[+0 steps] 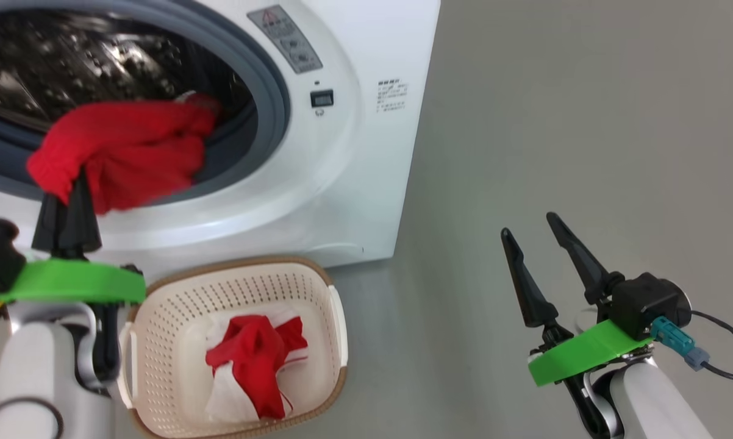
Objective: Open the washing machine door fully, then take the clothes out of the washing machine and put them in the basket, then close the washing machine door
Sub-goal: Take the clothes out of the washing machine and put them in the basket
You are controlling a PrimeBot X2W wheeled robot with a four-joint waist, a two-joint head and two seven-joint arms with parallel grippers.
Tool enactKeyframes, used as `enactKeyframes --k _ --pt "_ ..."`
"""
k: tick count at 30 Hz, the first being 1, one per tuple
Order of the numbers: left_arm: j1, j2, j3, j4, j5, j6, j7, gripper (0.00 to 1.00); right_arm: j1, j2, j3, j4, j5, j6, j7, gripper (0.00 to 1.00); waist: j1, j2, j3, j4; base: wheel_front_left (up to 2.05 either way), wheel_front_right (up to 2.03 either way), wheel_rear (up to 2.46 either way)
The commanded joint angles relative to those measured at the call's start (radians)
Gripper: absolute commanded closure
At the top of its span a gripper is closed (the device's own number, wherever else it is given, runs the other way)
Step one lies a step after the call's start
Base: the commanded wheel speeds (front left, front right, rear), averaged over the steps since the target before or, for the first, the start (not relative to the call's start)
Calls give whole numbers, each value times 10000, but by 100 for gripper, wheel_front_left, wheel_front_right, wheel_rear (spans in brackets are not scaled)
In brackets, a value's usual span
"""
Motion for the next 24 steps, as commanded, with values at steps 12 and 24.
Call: enactKeyframes --k 12,24 --pt "1602 -133 150 -2841 370 406 -103 100 498 52 321 -66 196 65 -65 0 0 0 -1204 -7 0 0 0" --pt "2925 -431 -568 -3971 -19 542 347 100 666 55 386 -175 286 65 -65 0 0 0 -1054 79 0 0 0"
